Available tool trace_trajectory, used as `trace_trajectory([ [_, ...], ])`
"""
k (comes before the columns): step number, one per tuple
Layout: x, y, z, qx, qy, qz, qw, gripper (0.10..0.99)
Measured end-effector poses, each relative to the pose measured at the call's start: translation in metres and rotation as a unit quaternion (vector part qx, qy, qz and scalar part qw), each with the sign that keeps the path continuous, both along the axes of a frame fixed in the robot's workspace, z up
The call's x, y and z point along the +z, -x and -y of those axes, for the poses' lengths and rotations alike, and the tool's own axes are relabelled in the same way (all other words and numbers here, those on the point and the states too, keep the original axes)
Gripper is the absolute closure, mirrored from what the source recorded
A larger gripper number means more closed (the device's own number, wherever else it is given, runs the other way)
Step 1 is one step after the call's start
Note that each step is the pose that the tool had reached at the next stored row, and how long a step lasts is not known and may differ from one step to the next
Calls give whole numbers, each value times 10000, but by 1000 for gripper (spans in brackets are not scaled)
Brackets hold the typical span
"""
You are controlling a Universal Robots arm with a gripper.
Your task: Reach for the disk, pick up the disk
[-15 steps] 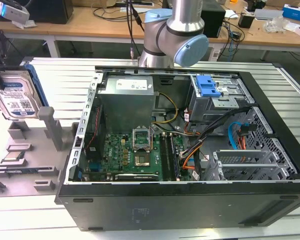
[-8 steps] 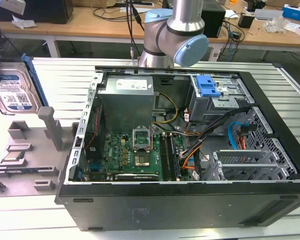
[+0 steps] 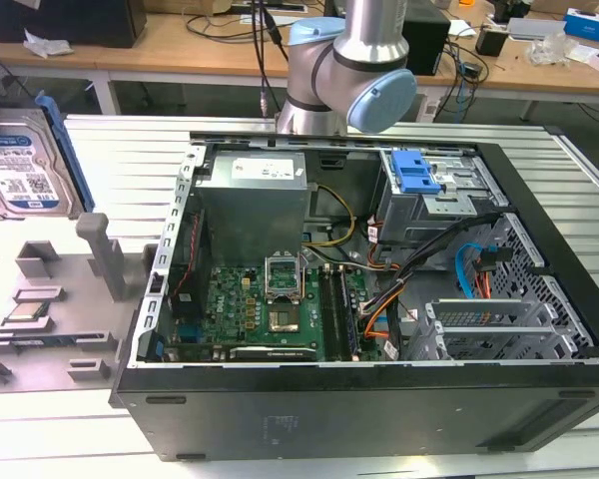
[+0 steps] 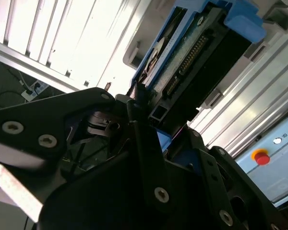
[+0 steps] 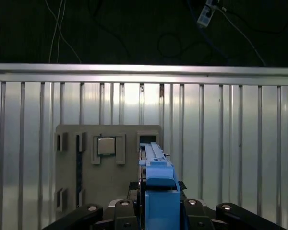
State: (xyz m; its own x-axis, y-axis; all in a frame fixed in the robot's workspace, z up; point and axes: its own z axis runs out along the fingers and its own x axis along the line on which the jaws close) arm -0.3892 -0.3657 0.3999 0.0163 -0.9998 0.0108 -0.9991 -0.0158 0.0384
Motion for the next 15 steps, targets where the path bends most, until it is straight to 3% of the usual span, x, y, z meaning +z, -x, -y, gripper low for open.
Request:
trace_trajectory([
  [15, 301, 0, -5, 0, 0, 0, 10000, 718],
])
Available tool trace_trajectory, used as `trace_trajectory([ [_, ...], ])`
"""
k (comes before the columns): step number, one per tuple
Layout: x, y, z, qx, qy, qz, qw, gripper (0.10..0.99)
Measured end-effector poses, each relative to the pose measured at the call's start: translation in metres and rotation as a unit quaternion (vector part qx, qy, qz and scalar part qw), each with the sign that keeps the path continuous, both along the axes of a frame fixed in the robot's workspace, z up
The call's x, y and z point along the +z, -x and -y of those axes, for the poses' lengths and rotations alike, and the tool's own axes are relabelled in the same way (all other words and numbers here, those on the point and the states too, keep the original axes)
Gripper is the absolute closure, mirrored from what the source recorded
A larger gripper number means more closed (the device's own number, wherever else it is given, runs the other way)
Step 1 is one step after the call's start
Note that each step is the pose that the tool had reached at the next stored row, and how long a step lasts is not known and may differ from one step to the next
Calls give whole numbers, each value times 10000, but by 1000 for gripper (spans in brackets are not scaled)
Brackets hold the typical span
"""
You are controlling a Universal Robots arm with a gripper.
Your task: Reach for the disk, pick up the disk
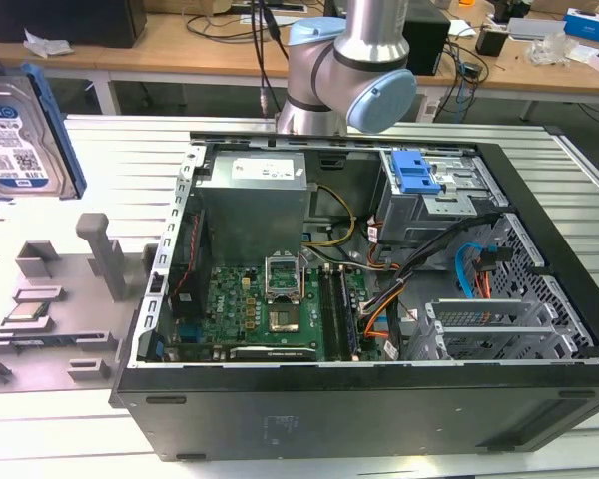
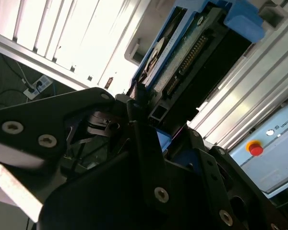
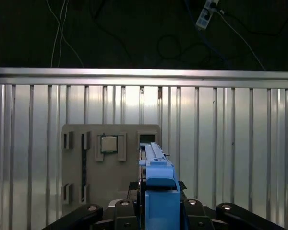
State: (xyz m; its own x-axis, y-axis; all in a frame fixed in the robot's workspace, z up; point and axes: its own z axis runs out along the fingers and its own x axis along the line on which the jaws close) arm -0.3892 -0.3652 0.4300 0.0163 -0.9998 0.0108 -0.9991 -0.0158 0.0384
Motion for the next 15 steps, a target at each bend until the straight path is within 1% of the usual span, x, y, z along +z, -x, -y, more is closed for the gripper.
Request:
trace_trajectory([
  [3, 63, 0, -1, 0, 0, 0, 10000, 718],
  [6, 168, 0, -3, 0, 0, 0, 10000, 718],
  [9, 237, 0, -5, 0, 0, 0, 10000, 718],
  [11, 324, 0, -8, 0, 0, 0, 10000, 718],
  [12, 435, 0, -11, 0, 0, 0, 10000, 718],
  [13, 505, 0, -13, 0, 0, 0, 10000, 718],
  [14, 592, 0, -15, 0, 0, 0, 10000, 718],
  [15, 768, 0, -21, 0, 0, 0, 10000, 718],
])
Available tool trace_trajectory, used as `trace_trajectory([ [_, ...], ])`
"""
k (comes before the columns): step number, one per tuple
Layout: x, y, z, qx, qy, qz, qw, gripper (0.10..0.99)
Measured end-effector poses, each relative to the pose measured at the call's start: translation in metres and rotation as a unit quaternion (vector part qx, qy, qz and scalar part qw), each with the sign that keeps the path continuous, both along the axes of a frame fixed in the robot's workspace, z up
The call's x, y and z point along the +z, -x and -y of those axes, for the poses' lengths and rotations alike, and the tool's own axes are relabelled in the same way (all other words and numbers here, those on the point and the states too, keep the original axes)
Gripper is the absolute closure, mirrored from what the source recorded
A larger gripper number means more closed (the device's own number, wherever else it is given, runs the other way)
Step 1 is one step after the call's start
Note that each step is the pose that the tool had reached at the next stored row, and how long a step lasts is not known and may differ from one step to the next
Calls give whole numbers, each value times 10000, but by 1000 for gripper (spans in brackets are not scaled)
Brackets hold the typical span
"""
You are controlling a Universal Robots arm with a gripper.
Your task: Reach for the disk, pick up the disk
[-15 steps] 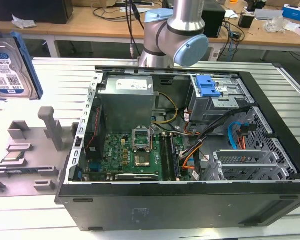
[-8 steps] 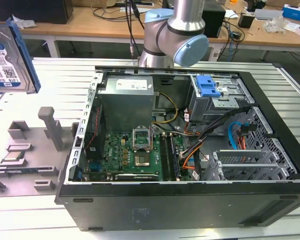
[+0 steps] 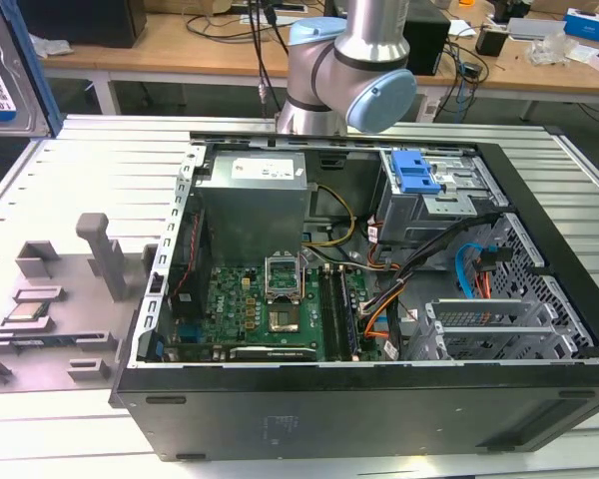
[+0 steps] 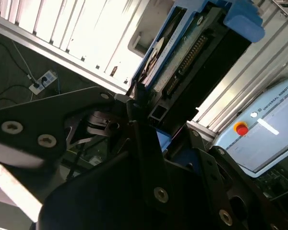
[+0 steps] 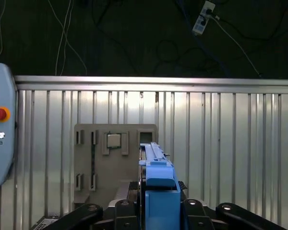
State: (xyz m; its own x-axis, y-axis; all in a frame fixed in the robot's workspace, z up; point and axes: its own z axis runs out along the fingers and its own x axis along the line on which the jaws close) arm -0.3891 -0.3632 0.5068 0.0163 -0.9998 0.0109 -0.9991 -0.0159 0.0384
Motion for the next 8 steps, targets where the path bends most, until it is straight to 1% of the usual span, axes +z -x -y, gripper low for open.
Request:
trace_trajectory([
  [1, 70, 0, -1, 0, 0, 0, 10000, 718],
  [2, 110, 0, -1, 0, 0, 0, 10000, 718],
  [6, 122, -8, -2, -1, 0, 1, 10000, 718],
  [8, 123, -66, -1, 0, 0, 1, 10000, 718],
])
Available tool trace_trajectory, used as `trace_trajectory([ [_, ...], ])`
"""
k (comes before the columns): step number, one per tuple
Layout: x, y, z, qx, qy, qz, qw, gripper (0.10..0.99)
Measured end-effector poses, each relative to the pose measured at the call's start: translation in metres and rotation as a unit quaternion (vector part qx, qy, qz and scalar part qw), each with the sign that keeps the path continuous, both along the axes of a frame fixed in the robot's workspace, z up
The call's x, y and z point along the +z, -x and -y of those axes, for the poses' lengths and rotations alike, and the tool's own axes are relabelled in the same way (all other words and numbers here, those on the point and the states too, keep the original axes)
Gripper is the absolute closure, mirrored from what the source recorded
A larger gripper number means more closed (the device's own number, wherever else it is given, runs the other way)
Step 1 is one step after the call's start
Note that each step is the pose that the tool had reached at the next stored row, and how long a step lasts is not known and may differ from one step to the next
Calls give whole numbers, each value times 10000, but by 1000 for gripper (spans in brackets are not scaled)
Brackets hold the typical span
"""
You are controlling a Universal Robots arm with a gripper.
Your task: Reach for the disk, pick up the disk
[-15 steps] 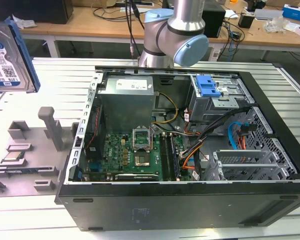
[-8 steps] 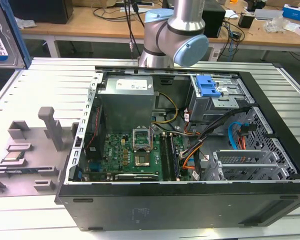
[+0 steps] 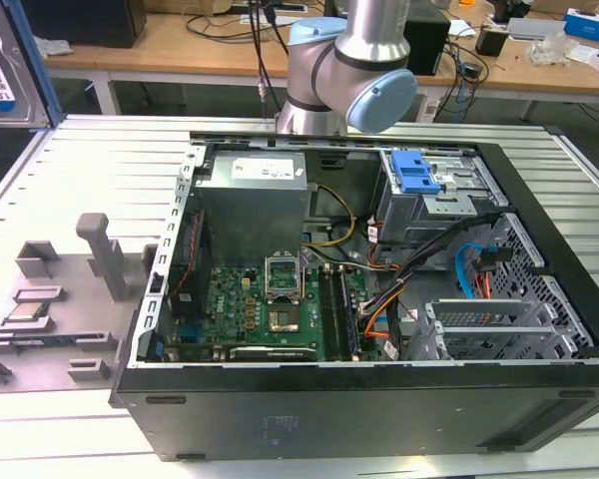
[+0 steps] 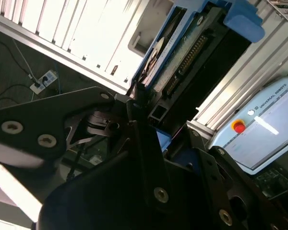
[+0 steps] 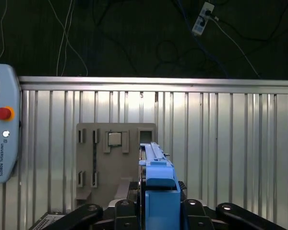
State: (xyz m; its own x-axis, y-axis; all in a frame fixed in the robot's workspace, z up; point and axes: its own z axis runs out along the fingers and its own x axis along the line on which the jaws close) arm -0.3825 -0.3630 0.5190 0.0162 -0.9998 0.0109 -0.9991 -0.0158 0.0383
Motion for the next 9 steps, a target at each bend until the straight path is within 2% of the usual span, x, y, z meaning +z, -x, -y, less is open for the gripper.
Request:
trace_trajectory([
  [2, 0, -81, 0, 0, 0, 0, 10000, 718],
  [4, 0, -215, 0, 1, 0, 0, 10000, 718],
  [9, 0, -362, 0, 0, 0, 0, 10000, 718],
])
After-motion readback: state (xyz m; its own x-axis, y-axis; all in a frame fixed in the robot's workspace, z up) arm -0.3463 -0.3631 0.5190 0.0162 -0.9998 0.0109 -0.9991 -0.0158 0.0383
